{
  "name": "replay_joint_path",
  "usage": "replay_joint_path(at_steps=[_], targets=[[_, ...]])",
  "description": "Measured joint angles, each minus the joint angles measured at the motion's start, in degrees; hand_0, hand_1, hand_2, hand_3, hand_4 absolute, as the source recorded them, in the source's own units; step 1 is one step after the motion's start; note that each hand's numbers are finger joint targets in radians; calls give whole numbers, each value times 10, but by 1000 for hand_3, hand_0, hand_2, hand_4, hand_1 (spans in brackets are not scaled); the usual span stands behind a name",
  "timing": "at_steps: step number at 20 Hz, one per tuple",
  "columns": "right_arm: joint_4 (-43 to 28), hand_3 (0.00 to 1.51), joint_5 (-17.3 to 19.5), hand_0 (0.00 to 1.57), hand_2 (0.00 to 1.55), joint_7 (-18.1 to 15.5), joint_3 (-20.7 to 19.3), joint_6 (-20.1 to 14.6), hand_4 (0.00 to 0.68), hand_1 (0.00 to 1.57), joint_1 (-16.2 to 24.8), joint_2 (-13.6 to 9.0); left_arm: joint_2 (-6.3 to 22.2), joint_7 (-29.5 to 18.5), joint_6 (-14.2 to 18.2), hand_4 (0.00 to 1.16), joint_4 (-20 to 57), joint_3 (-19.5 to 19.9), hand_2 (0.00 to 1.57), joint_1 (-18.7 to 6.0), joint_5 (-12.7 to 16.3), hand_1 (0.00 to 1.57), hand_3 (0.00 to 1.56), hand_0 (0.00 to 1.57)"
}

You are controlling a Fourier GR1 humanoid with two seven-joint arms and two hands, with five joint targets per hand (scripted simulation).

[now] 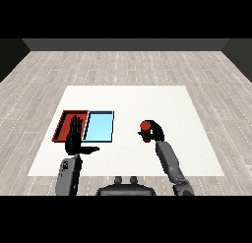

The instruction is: Pick the red can and put it in the red box

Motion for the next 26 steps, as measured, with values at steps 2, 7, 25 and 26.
replay_joint_path(at_steps=[2, 7, 25, 26], targets=[[6, 1420, 15, 1538, 1472, 3, 6, -19, 575, 1538, -3, 2, 3, 4, -4, 0, -8, 1, 0, 5, 4, 0, 0, 0], [5, 1420, 40, 1528, 1472, 11, 17, -40, 551, 1528, -3, -1, 6, 0, -10, 0, -8, 4, 0, 11, 9, 0, 0, 0], [-118, 1381, 49, 1543, 1459, 31, 38, -77, 582, 1543, 29, -3, 6, 5, -12, 0, -1, -1, 0, 5, 10, 0, 0, 0], [-133, 1380, 45, 1539, 1458, 33, 36, -70, 583, 1539, 35, -7, 6, 8, -12, 0, -7, -2, 0, 9, 10, 0, 0, 0]])
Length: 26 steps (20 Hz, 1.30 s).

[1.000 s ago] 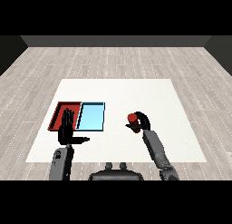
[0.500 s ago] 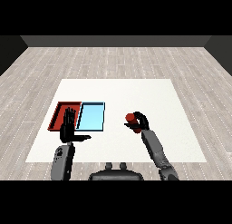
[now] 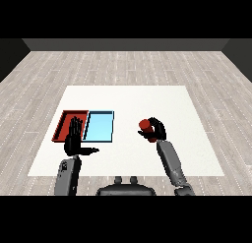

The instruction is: Pick the red can and put it in the red box

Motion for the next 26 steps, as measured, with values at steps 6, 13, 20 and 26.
replay_joint_path(at_steps=[6, 13, 20, 26], targets=[[-131, 1398, -6, 1538, 1469, 33, 11, 2, 623, 1538, 43, -8, -3, -3, 5, 0, 6, -14, 0, -8, -21, 0, 0, 0], [-231, 1398, -15, 1485, 1441, 50, 39, -25, 631, 1485, 45, 1, -15, 81, 33, 0, -46, -82, 0, -26, -43, 0, 0, 0], [-192, 1382, -29, 1440, 1405, 41, 144, -162, 628, 1440, -37, 14, -19, 118, 59, 0, -50, -129, 0, -38, -61, 0, 0, 0], [-227, 1401, -30, 1435, 1423, 29, 174, -188, 634, 1435, -23, 15, -20, 145, 121, 0, -15, -192, 0, -77, -80, 0, 0, 0]])
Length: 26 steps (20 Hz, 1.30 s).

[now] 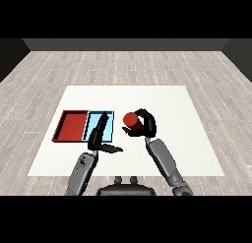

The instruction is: Pick the red can and put it in the red box

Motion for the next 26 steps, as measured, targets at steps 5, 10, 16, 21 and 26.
replay_joint_path(at_steps=[5, 10, 16, 21, 26], targets=[[-34, 1395, 10, 1442, 1430, 8, 4, 5, 616, 1442, 6, 1, 0, 12, 28, 0, 31, -25, 0, -27, 2, 0, 0, 0], [-56, 1397, 12, 1449, 1442, -6, 26, 2, 647, 1449, 29, 1, 0, 3, 26, 0, 77, -24, 0, -41, 18, 0, 0, 0], [-46, 1393, 4, 1466, 1441, -17, 32, 5, 654, 1466, 17, 1, 0, -14, 65, 0, 119, -66, 0, -52, 37, 0, 0, 0], [-61, 1387, 12, 1463, 1433, -11, 34, 9, 663, 1463, 19, 1, 0, -16, 67, 0, 139, -67, 0, -62, 52, 0, 0, 0], [-38, 1390, -5, 1458, 1441, -39, 55, -3, 671, 1458, 11, 2, 0, -28, 89, 0, 174, -92, 0, -87, 82, 0, 0, 0]])
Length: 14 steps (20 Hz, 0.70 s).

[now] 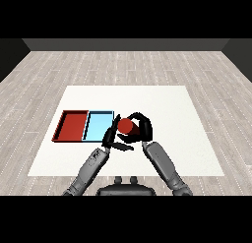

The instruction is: Pick the red can and put it in the red box

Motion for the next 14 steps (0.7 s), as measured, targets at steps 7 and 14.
replay_joint_path(at_steps=[7, 14], targets=[[5, 1405, -36, 1496, 1444, -7, 16, -5, 640, 1496, -11, 0, 0, -18, 3, 0, 17, -14, 0, -9, 28, 0, 0, 0], [13, 1422, -63, 1526, 1463, -34, 57, -32, 659, 1526, -15, 0, 0, -30, 4, 0, 61, -18, 0, -48, 64, 0, 0, 0]])
